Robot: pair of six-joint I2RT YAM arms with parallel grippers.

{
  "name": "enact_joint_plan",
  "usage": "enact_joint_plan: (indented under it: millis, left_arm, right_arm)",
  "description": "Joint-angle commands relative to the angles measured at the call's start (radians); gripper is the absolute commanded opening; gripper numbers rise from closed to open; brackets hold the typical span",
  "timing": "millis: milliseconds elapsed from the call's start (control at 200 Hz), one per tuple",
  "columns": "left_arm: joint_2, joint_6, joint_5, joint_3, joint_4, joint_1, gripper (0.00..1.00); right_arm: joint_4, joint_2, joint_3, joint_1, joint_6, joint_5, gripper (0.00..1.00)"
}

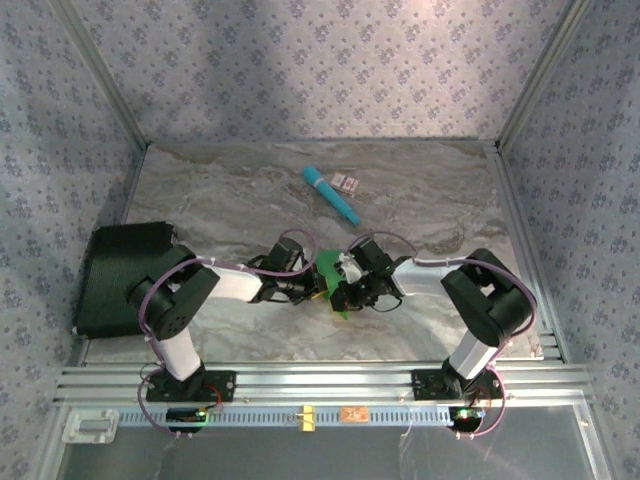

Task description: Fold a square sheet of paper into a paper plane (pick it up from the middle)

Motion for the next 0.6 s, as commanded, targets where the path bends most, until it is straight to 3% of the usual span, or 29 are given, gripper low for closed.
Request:
enact_joint_plan:
  millis: [0,595]
  left_arm:
    - [0.003,0.022,-0.041,-0.010,-0.105,0.015,0.05]
    - [0.010,0.023,-0.040,-0.010,-0.107,0.018,0.04]
  right_arm:
    - [-0.054,-0.031,-0.040,-0.003,0.020,-0.023,0.07]
    - [-0.047,-0.138,-0.170,-0.003,0.078,0.027,0.06]
